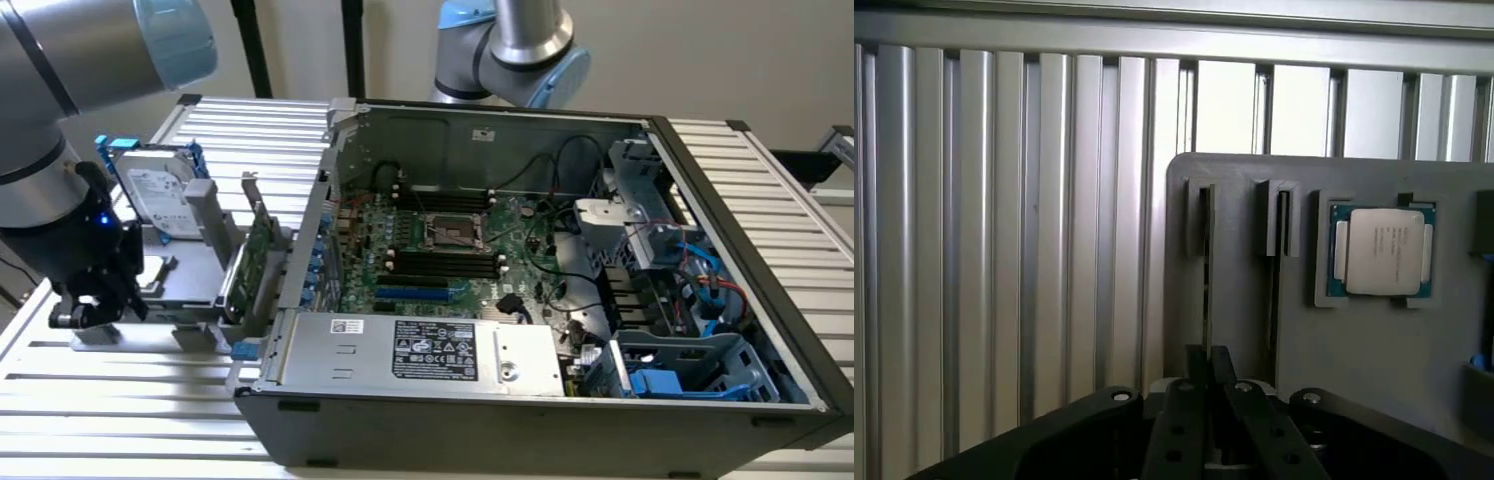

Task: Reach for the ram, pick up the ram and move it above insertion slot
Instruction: 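Pick up the ram and move it above insertion slot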

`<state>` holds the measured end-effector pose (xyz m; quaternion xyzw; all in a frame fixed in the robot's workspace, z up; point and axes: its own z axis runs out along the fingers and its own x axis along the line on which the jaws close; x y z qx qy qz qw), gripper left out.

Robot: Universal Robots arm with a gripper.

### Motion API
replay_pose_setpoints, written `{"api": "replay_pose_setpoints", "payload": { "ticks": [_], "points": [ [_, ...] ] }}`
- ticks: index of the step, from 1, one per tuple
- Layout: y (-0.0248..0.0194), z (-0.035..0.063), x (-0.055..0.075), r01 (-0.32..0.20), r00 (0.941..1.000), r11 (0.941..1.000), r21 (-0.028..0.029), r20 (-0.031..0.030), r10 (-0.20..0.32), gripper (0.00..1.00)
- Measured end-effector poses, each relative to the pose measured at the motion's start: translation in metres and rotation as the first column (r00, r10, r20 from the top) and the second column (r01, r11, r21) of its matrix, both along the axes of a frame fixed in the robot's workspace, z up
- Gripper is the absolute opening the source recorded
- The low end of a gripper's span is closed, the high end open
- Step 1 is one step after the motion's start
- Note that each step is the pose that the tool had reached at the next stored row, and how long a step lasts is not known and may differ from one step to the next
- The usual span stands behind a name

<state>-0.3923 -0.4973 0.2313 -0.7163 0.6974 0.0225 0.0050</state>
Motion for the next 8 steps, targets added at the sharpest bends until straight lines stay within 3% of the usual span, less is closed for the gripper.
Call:
{"api": "replay_pose_setpoints", "payload": {
  "ticks": [8],
  "points": [
    [-0.0001,0.0362,0.003,0.000,1.0000,1.0000,0.0001,-0.0001,0.000,0.14]
  ]
}}
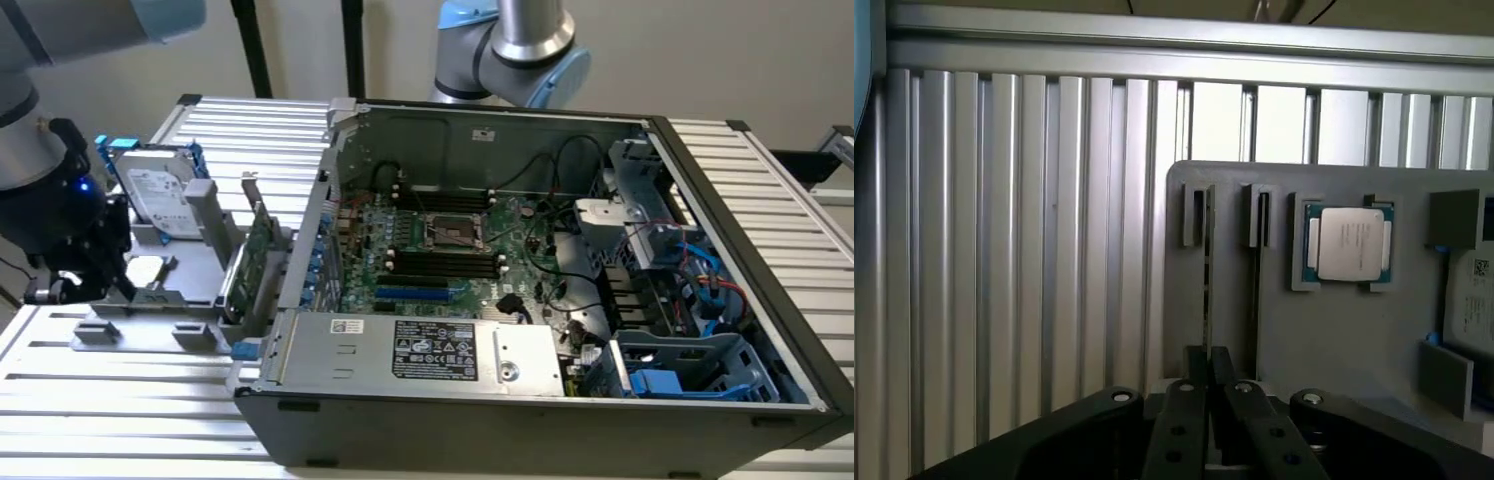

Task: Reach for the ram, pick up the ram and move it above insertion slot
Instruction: 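Pick up the ram and move it above insertion slot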

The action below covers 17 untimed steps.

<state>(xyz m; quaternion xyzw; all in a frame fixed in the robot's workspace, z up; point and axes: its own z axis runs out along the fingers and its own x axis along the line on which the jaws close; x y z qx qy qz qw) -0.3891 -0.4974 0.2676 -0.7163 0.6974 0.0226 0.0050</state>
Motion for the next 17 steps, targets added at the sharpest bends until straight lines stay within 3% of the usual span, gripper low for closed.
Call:
{"api": "replay_pose_setpoints", "payload": {
  "ticks": [6,17],
  "points": [
    [-0.0003,0.0276,0.016,-0.001,1.0000,1.0000,0.0023,-0.0001,0.001,0.14],
    [-0.0017,0.0774,0.057,-0.006,1.0000,0.9997,0.0218,-0.0004,0.006,0.14]
  ]
}}
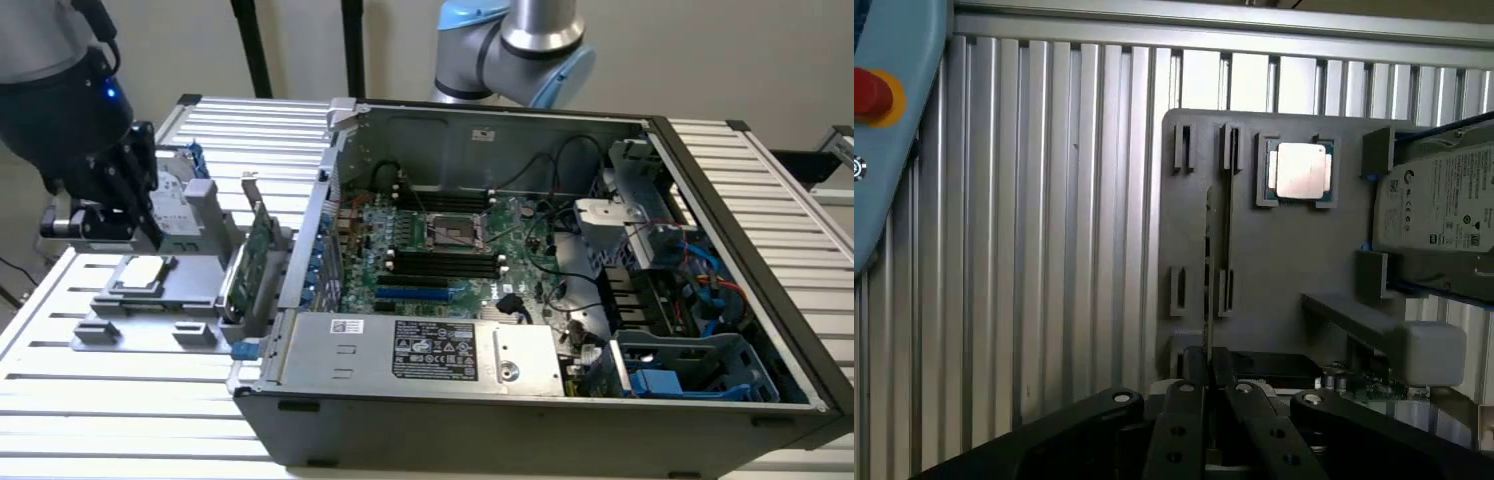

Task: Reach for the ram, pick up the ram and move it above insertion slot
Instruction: 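Pick up the ram and move it above insertion slot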

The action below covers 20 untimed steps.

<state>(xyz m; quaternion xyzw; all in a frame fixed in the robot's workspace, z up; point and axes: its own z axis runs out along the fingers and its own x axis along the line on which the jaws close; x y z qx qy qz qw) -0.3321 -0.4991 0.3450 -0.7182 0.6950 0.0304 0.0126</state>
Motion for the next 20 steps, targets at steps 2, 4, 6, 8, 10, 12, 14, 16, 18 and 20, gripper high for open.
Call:
{"api": "replay_pose_setpoints", "payload": {
  "ticks": [2,4,6,8,10,12,14,16,18,20],
  "points": [
    [-0.0001,0.0090,0.007,-0.001,1.0000,1.0000,0.0029,-0.0004,0.001,0.14],
    [-0.0001,0.0182,0.016,-0.002,1.0000,1.0000,0.0053,-0.0012,0.002,0.14],
    [-0.0002,0.0272,0.024,-0.003,1.0000,1.0000,0.0071,-0.0023,0.003,0.14],
    [-0.0001,0.0360,0.033,-0.003,1.0000,1.0000,0.0085,-0.0035,0.003,0.14],
    [-0.0002,0.0434,0.042,-0.003,1.0000,0.9999,0.0097,-0.0048,0.003,0.14],
    [-0.0001,0.0494,0.052,-0.003,1.0000,0.9999,0.0110,-0.0060,0.003,0.14],
    [-0.0001,0.0519,0.060,-0.003,1.0000,0.9999,0.0121,-0.0068,0.003,0.14],
    [-0.0001,0.0524,0.070,-0.003,1.0000,0.9999,0.0135,-0.0070,0.003,0.14],
    [0.0000,0.0524,0.079,-0.003,1.0000,0.9999,0.0145,-0.0070,0.003,0.14],
    [0.0002,0.0525,0.088,-0.003,1.0000,0.9999,0.0152,-0.0071,0.003,0.14]
  ]
}}
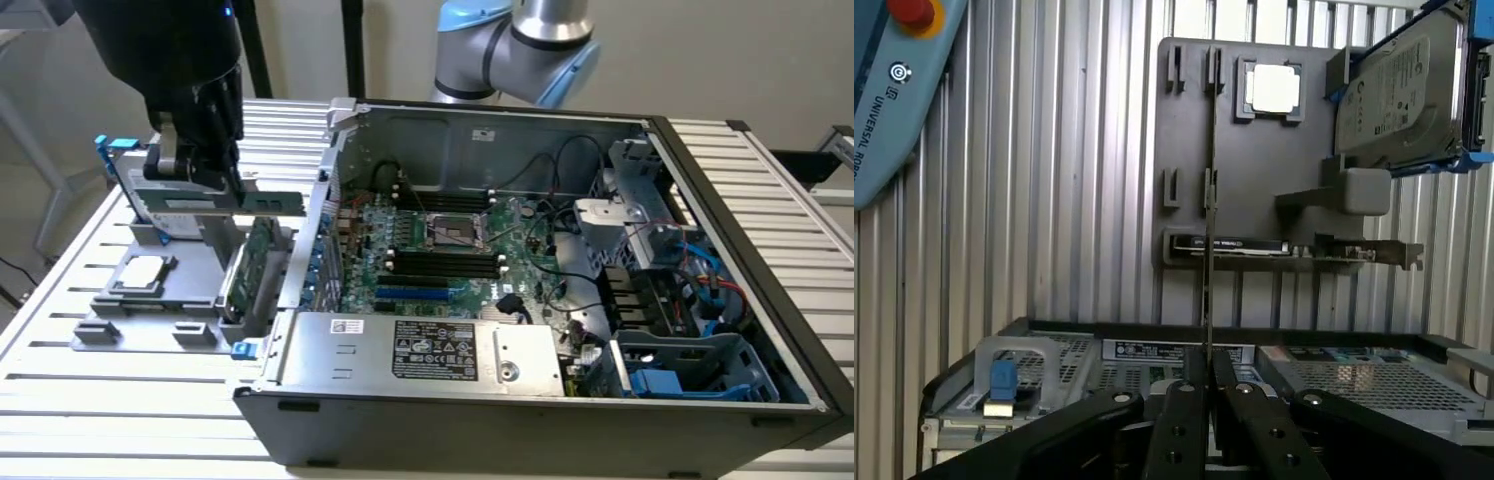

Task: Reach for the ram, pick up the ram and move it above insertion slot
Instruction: 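Pick up the ram and move it above insertion slot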

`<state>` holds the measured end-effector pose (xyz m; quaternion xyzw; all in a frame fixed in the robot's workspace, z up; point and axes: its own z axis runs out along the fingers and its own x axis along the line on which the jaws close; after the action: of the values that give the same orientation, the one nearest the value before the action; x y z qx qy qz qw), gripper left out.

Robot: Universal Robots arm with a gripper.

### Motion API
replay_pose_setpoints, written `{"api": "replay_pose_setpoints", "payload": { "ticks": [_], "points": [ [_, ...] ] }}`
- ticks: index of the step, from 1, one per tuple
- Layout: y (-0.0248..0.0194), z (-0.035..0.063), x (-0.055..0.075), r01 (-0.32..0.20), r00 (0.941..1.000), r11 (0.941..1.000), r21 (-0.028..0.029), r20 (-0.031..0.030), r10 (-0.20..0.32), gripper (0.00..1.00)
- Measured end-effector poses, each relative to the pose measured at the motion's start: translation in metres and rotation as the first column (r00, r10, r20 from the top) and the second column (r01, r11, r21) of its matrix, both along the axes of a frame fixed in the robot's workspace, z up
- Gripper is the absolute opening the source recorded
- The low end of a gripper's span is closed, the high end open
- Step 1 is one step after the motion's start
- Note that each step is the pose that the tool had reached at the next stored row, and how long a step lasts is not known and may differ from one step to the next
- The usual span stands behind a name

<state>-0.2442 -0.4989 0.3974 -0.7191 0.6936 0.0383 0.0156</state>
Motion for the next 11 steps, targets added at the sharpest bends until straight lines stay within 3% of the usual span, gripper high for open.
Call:
{"api": "replay_pose_setpoints", "payload": {
  "ticks": [11],
  "points": [
    [0.0025,0.0000,0.050,0.000,1.0000,1.0000,0.0009,-0.0002,0.000,0.14]
  ]
}}
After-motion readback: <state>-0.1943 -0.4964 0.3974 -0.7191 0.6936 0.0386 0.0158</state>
